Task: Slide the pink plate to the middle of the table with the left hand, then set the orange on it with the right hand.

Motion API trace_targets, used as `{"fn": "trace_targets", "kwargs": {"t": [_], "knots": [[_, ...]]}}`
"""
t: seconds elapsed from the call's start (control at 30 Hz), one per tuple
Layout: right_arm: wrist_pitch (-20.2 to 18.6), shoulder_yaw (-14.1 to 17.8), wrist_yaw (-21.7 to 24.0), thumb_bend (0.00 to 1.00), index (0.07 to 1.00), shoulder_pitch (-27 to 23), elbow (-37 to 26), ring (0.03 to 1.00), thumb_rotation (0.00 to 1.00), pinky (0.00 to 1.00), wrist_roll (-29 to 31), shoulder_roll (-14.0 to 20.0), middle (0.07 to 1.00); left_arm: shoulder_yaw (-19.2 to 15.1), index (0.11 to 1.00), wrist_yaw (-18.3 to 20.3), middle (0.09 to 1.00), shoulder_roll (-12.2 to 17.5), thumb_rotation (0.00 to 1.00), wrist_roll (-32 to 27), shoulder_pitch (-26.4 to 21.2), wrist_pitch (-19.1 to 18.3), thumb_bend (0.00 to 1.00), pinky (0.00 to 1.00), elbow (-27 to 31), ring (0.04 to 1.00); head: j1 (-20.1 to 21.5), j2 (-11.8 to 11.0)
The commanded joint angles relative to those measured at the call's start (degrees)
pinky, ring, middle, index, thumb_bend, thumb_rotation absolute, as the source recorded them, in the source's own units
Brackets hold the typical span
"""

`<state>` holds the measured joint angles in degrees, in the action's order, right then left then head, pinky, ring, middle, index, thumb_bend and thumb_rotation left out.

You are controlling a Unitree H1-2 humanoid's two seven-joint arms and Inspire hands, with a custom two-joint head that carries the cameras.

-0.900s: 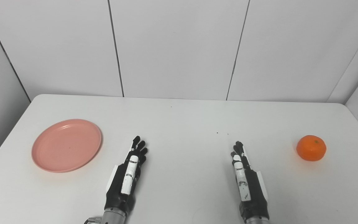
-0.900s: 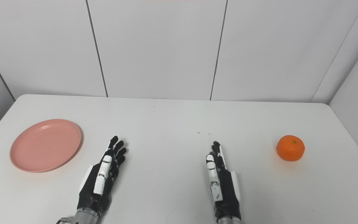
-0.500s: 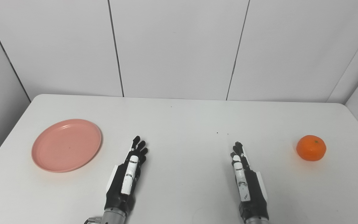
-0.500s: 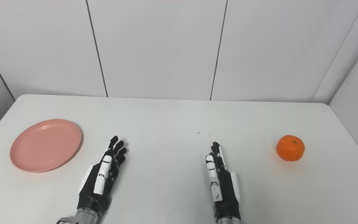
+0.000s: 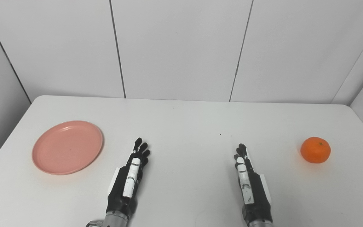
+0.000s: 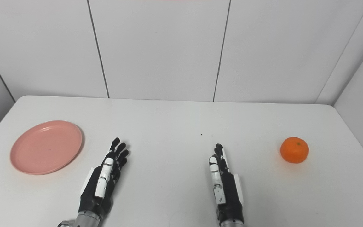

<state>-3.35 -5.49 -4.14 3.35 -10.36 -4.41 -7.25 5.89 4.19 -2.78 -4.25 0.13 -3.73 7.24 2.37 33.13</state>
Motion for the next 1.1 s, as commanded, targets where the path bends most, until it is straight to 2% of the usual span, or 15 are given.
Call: {"fn": "trace_targets", "kwargs": {"t": [0.0,0.6,0.8,1.07], "knots": [[2.5,-0.2,0.2,0.25,0.984,-1.1,-1.0,0.981,1.00,1.00,0.3,-0.4,0.986,0.6,0.986,0.2,0.986,-0.7,1.00,0.3,-0.5,1.2,0.41,1.00,0.6,0.972,0.0,0.1],[2.6,-0.2,0.4,0.24,0.985,-1.1,-1.0,0.980,1.00,1.00,0.5,-0.3,0.987,0.6,0.985,0.3,0.986,-0.6,1.00,0.2,-0.6,1.3,0.41,1.00,0.4,0.973,-0.2,0.2],[3.0,-0.1,0.6,0.24,0.982,-1.0,-0.7,0.976,1.00,1.00,0.5,0.3,0.983,1.0,0.986,0.3,0.985,-0.8,1.00,0.7,-0.6,1.9,0.41,0.99,-0.3,0.971,-2.2,-0.9],[3.7,0.6,2.4,0.24,0.988,-0.7,0.0,0.984,1.00,1.00,2.1,2.6,0.988,2.2,0.986,-0.5,0.985,-2.2,1.00,2.2,-0.4,4.0,0.41,0.99,-2.9,0.972,-8.0,-4.0]]}}
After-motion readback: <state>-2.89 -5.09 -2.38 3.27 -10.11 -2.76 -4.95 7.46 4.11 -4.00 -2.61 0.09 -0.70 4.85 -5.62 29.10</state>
